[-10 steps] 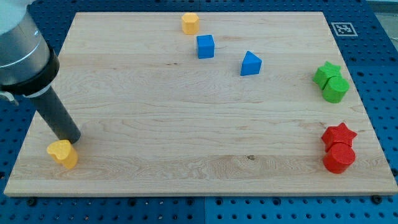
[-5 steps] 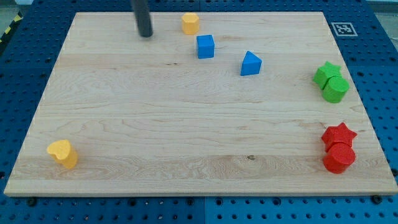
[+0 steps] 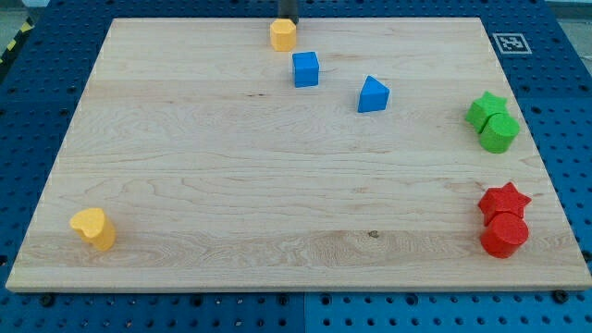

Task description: Slide the yellow hexagon slightly down

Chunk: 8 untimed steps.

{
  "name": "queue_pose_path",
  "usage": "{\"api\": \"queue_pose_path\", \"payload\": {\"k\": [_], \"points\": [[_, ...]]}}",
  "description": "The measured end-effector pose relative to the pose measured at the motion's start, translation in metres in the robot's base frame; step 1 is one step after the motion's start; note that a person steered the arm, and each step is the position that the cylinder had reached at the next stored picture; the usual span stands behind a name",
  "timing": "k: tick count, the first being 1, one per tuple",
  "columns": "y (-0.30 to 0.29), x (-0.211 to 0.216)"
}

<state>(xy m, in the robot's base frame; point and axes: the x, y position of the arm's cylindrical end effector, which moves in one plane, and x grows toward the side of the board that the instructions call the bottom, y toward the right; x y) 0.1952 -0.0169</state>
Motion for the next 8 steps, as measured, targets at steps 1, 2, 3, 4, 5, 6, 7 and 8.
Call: {"api": "queue_pose_path", "payload": {"k": [1,2,3,4,5,6,7,8], "points": [[0.007,0.0],[0.009,0.0],[0.009,0.0],[0.009,0.01],[0.009,0.026],[0.008,0.05],[-0.007,0.061],[-0.03,0.065]]}}
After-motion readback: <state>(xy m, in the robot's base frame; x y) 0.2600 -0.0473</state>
